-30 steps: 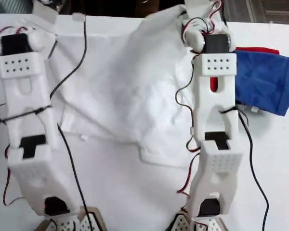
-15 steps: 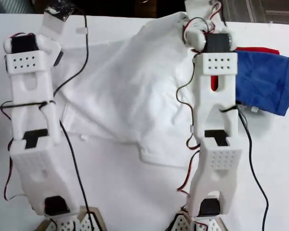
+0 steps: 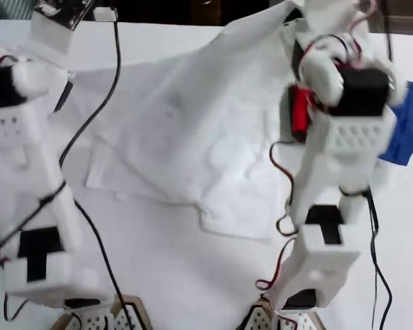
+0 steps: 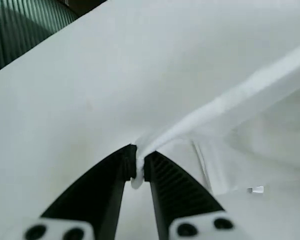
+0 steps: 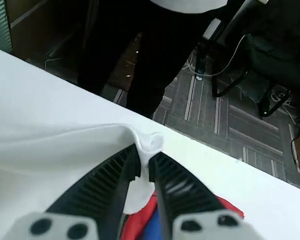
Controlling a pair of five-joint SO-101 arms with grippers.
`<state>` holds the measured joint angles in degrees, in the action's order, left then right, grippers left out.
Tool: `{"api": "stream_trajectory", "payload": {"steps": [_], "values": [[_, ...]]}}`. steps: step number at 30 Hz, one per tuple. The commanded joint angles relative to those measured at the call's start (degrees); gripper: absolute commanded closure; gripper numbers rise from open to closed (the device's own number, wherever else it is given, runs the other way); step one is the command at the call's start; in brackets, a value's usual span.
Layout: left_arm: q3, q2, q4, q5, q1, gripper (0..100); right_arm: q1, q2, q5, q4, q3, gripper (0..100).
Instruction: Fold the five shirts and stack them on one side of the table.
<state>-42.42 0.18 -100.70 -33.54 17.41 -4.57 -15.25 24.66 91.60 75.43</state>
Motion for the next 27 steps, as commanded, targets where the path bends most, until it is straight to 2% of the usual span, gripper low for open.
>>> {"api": "stream_trajectory", "payload": {"steps": [1, 18, 22, 27], "values": [[-0.2, -9.5, -1.6, 0.3, 0.9, 97, 1.1, 8.4, 0.1, 3.7, 4.9, 98.1], [22.0, -47.7, -1.6, -0.1, 1.8, 97, 1.2, 36.4, 2.5, 5.8, 6.3, 98.1], [29.3, -54.1, -1.6, -0.4, 7.3, 97, 1.1, 40.2, 2.5, 7.5, 6.3, 98.1], [33.1, -59.8, -1.6, -4.6, 14.3, 97, 0.7, 43.8, 2.2, 9.3, 6.2, 98.1]]}}
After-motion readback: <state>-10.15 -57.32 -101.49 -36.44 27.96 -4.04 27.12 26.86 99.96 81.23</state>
